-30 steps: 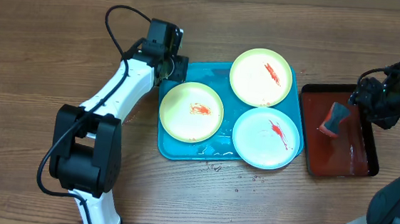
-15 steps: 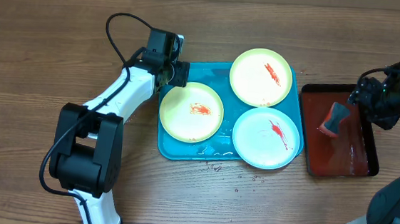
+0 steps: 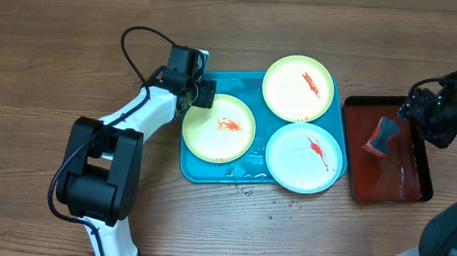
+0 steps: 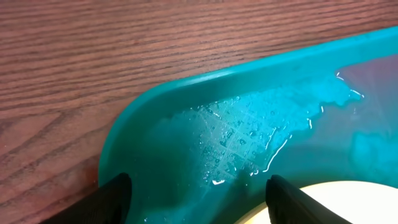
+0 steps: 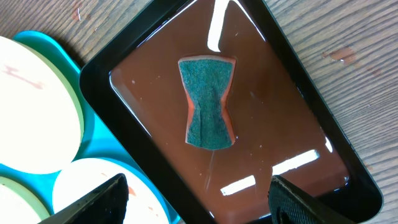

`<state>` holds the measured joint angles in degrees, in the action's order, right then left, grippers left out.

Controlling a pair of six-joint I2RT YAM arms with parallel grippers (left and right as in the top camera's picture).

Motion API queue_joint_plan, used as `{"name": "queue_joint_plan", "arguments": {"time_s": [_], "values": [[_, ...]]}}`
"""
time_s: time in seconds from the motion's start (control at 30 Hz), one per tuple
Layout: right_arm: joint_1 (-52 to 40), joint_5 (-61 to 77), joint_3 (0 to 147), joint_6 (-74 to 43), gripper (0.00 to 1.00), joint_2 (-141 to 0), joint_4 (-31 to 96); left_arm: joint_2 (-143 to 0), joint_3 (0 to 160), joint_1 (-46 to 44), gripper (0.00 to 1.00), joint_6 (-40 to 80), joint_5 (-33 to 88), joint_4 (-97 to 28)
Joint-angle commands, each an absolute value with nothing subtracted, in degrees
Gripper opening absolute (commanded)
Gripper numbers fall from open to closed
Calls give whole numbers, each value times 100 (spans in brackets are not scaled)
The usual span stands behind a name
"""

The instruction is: Clean dirty plates on tray and stack at the side

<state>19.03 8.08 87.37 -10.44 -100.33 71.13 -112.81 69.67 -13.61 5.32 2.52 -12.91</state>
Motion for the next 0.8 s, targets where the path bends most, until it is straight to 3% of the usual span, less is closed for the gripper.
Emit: {"name": "queue_joint_plan", "arguments": {"time_s": [0.0,0.23,0.57,0.77], "values": [[1892,755,8836,-1015,74,-9998,7083,-11316,6899,-1352,71,379,183,-1234],[1892,755,8836,-1015,74,-9998,7083,-11358,6862,-1352,72,443,117,-1129],[1892,753,8836,-1015,74,-9998,7109,-11813,6862,-1352,72,1675,27,-1063],[1892,753,8836,-1015,75,-9998,7107,-11813,6862,-1352,75,1660,-663,-921]]}}
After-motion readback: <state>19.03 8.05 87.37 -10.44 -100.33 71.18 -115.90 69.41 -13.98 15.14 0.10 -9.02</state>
